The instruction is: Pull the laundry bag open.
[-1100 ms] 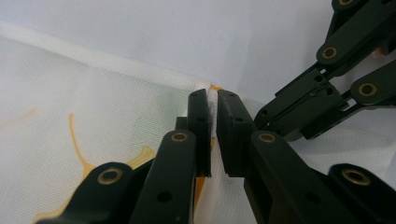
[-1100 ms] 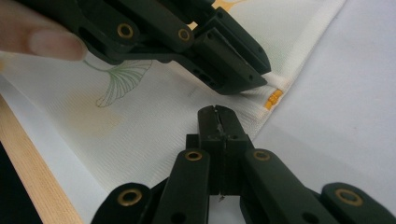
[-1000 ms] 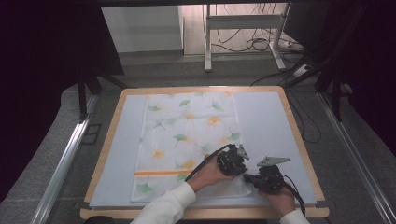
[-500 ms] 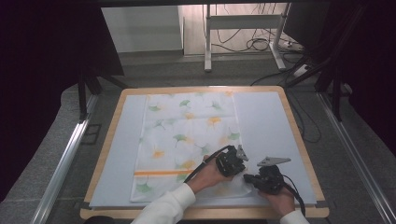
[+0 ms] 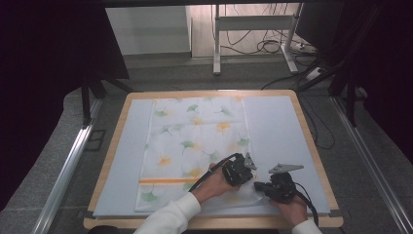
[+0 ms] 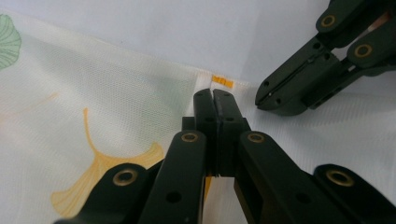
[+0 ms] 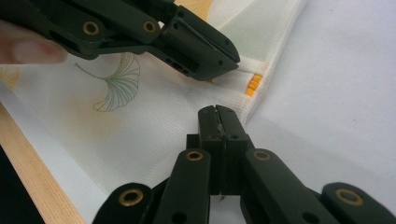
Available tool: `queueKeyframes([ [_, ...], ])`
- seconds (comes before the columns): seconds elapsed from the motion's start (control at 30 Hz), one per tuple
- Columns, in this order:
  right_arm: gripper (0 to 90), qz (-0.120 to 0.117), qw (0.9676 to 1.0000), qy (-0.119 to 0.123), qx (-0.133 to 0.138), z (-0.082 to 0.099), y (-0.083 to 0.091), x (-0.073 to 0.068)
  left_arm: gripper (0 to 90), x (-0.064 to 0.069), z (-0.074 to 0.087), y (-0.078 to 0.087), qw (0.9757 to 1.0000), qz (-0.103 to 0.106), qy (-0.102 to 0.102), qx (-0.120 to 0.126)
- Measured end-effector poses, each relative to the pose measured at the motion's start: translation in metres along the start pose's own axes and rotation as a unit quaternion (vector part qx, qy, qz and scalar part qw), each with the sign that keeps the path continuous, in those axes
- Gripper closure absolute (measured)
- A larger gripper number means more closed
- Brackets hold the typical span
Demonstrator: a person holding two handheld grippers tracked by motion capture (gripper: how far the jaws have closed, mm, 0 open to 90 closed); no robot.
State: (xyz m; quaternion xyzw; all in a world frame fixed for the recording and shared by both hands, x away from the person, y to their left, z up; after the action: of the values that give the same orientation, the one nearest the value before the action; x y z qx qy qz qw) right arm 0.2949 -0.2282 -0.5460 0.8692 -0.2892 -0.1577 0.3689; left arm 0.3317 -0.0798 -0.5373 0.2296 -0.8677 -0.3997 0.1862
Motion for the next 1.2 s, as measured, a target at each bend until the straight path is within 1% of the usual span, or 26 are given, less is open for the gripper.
queueKeyframes([
  [0.13, 90.0, -0.001, 1.0000, -0.003, 0.000, 0.000, 0.000, 0.000, 90.0, -0.002, 0.001, 0.001, 1.0000, 0.006, 0.004, 0.002],
  [0.2, 90.0, -0.002, 1.0000, -0.005, 0.000, 0.000, 0.000, 0.000, 90.0, -0.002, 0.002, 0.001, 1.0000, 0.005, 0.003, 0.001],
  [0.43, 90.0, -0.001, 1.0000, -0.006, 0.001, 0.000, 0.000, 0.000, 90.0, -0.005, 0.006, 0.007, 0.9999, 0.013, 0.009, -0.004],
  [0.5, 90.0, 0.004, 1.0000, -0.007, -0.001, 0.000, 0.000, -0.001, 90.0, -0.006, 0.008, 0.008, 0.9999, 0.013, 0.008, -0.004],
  [0.63, 90.0, 0.002, 1.0000, -0.009, 0.000, 0.000, 0.000, -0.001, 90.0, -0.005, 0.010, 0.010, 0.9999, 0.010, 0.006, -0.003],
  [0.73, 90.0, 0.000, 1.0000, -0.009, -0.001, 0.000, 0.000, 0.000, 90.0, -0.005, 0.009, 0.008, 0.9999, 0.012, 0.008, -0.001],
  [0.87, 89.8, -0.005, 0.9998, -0.019, -0.001, -0.003, 0.000, 0.003, 90.0, -0.005, 0.009, 0.005, 0.9999, 0.014, 0.008, -0.002],
  [0.93, 89.8, 0.003, 0.9997, -0.025, 0.003, -0.007, -0.001, 0.006, 90.0, -0.005, 0.008, 0.005, 0.9998, 0.015, 0.008, -0.002],
  [1.03, 89.8, 0.013, 0.9989, -0.042, 0.017, -0.014, -0.002, 0.015, 90.0, -0.006, 0.008, 0.004, 0.9998, 0.019, 0.012, -0.001],
  [1.07, 89.7, 0.016, 0.9987, -0.046, 0.015, -0.015, -0.003, 0.017, 90.0, -0.006, 0.008, 0.004, 0.9997, 0.020, 0.011, 0.000],
  [1.13, 89.7, 0.006, 0.9975, -0.067, 0.022, -0.016, -0.006, 0.021, 90.0, -0.006, 0.008, 0.004, 0.9997, 0.022, 0.013, -0.002],
  [1.2, 89.7, 0.002, 0.9969, -0.075, 0.024, -0.019, -0.008, 0.023, 90.0, -0.007, 0.008, 0.004, 0.9996, 0.023, 0.013, -0.001],
])
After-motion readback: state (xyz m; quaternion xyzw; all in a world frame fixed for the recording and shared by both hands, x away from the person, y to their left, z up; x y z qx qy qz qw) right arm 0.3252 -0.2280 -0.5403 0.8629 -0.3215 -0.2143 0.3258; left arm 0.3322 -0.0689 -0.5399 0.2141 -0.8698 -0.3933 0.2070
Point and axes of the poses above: each handheld gripper's, and its own axes: y roughly backward along the jaws, z roughly out of its underside, x roughly to its right, the point moved 3 cm from there along -y, roughly forward along the jaws, and after that the axes turned 14 degrees about y, right-handed, at the moved point
